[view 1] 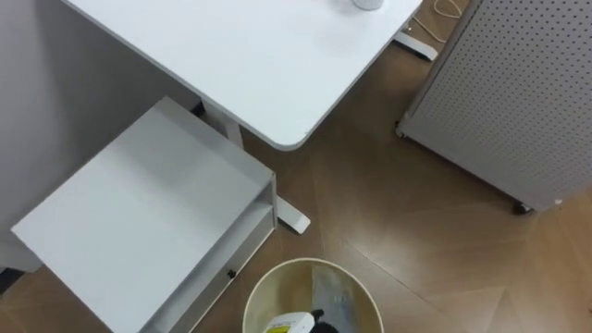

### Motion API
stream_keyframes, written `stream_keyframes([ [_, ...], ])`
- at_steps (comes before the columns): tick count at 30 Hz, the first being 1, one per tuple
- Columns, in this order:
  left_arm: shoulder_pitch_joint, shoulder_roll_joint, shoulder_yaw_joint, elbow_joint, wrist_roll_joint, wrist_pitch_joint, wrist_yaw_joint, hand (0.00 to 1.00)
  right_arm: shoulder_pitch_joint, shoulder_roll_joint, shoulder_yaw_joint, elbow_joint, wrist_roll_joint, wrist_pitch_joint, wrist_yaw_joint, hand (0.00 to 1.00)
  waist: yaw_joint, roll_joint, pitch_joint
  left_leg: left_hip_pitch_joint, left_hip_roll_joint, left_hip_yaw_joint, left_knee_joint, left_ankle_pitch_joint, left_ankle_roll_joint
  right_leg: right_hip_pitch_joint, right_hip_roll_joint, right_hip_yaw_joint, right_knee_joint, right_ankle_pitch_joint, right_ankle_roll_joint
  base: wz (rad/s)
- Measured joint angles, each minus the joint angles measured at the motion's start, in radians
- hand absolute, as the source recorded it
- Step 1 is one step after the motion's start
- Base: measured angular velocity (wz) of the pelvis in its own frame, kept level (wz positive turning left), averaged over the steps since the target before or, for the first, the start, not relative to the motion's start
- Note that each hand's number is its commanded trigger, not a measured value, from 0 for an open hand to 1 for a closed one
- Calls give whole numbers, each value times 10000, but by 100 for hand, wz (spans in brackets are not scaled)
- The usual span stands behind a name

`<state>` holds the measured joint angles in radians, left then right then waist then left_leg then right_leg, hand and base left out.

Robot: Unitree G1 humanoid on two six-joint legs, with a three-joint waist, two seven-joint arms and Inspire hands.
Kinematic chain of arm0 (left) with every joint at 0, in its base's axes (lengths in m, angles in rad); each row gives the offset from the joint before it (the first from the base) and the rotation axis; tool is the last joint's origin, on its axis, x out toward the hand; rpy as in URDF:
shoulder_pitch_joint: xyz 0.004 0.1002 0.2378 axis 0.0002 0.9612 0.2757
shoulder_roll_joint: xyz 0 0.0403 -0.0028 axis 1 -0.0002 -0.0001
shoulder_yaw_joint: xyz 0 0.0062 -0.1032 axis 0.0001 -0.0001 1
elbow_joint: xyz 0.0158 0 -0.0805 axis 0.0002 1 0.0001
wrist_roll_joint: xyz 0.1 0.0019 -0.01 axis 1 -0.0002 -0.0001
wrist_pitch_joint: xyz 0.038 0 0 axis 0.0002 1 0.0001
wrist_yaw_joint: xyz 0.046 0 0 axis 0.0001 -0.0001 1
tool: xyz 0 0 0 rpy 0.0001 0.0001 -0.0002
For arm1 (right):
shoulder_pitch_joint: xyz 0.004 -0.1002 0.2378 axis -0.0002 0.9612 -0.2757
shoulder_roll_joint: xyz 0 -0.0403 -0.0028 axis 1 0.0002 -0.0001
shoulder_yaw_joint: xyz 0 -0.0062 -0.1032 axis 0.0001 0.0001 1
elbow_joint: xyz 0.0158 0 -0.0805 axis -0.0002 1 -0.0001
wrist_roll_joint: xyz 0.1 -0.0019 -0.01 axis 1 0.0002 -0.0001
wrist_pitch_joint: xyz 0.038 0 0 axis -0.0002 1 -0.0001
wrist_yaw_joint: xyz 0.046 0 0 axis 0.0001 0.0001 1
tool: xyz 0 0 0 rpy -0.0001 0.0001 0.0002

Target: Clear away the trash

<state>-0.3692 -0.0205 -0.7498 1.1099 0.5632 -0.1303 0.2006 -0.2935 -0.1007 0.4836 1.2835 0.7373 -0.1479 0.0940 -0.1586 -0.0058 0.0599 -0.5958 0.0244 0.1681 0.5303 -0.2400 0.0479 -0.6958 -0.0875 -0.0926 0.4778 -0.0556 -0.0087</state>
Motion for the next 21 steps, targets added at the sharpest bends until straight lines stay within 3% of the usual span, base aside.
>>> stream_keyframes([
  [4, -12, -5, -5, -1, -2, 66, -229, 0, -4, -40, -65, -1, 3, 145, 27, 100, -3, 102, 9, 107, 26, 6, -60, 0, 0, 110, 8, 5, -134, 36, 10, -2],
  [6, -15, -16, 2, -1, 1, 89, -402, 0, -19, -137, -69, 6, 44, 183, 71, 100, 29, 252, -40, 191, 35, -2, -129, 0, 2, 211, 12, 12, -254, 55, 34, 0],
  [9, -28, 5, 9, -1, 1, 115, -571, 0, -6, -232, -73, 50, 114, 187, 181, 100, 53, 407, -11, 395, -3, 30, -259, 5, 13, 371, 16, 52, -312, 94, 56, -5],
  [15, -52, 82, 17, -383, -21, 107, -900, 0, 110, -245, -187, 180, 129, 234, 342, 100, 12, 456, -3, 956, -25, 150, -703, 47, 62, 873, 36, 101, -667, 132, 124, -3],
  [21, -53, 373, 113, -1326, -36, 42, -1035, 0, 366, -337, -683, 143, 145, 379, 393, 100, -35, 457, -6, 1487, -88, 252, -959, 22, 108, 1266, 6, 184, -819, 82, 213, -6],
])
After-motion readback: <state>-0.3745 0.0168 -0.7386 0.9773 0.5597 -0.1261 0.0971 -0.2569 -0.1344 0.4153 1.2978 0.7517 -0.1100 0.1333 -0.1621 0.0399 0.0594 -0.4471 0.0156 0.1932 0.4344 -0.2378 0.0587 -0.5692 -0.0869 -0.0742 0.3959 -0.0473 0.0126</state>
